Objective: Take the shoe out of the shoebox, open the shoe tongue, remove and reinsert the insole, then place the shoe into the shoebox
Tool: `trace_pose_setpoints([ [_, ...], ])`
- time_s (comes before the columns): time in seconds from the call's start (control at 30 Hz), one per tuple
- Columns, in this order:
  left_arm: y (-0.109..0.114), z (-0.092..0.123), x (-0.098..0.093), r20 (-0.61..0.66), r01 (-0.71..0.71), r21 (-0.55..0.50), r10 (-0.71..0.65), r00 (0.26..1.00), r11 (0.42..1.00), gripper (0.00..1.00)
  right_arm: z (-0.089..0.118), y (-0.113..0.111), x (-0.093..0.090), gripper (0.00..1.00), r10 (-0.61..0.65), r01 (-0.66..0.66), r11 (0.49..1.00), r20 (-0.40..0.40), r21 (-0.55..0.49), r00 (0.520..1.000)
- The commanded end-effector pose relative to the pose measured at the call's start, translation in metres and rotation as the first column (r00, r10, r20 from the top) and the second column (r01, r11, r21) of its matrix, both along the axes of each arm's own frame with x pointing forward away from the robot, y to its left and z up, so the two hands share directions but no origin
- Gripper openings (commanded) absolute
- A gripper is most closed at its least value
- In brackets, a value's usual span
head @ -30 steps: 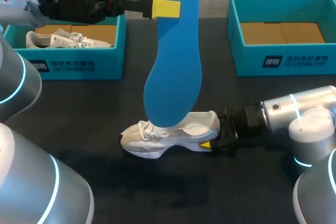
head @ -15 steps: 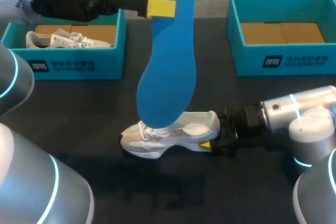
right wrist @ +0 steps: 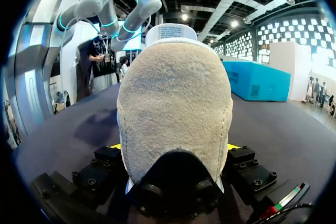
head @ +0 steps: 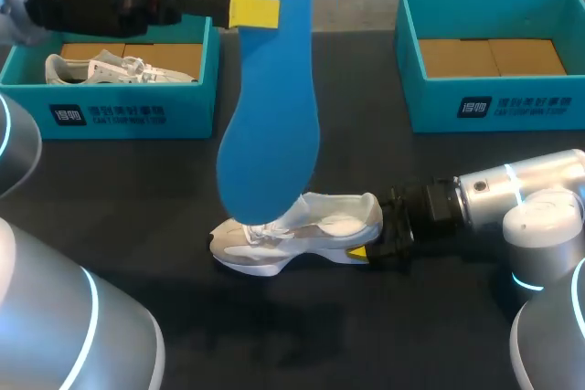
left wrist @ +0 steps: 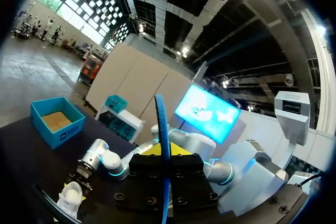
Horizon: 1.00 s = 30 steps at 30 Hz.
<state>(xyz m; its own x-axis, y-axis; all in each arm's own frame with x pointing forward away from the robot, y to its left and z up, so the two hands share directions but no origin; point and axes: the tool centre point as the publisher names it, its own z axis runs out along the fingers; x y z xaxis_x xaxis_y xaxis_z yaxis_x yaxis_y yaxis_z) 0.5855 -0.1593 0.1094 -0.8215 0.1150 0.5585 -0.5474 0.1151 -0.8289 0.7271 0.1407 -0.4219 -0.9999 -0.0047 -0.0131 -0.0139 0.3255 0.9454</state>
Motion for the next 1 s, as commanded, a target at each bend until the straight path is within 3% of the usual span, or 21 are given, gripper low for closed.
trace_pose_setpoints([
  [0.03,0.0013,0.0002,-0.0007,0.002,-0.003,0.004,0.003,1.000,1.000,0.00,-0.0023,0.0013,-0.0008,0.00,-0.001,0.001,1.000,0.001,-0.002,1.000],
  [0.9,0.0017,-0.0013,0.0001,0.001,-0.016,-0.009,0.016,1.000,1.000,0.00,-0.0049,-0.0010,-0.0016,0.00,-0.014,0.014,1.000,-0.016,-0.008,1.000],
  [0.93,0.0017,-0.0013,0.0001,0.001,-0.016,-0.009,0.016,1.000,1.000,0.00,-0.0049,-0.0017,-0.0024,0.03,-0.014,0.014,1.000,-0.015,-0.009,1.000],
  [0.97,0.0017,-0.0013,0.0001,0.001,-0.016,-0.009,0.016,1.000,1.000,0.00,-0.0043,-0.0034,-0.0042,0.43,-0.015,0.015,1.000,-0.014,-0.009,1.000],
  [1.0,0.0017,-0.0013,0.0001,0.001,-0.016,-0.009,0.016,1.000,1.000,0.00,-0.0039,-0.0053,-0.0054,0.92,-0.019,0.019,1.000,-0.015,-0.012,1.000],
])
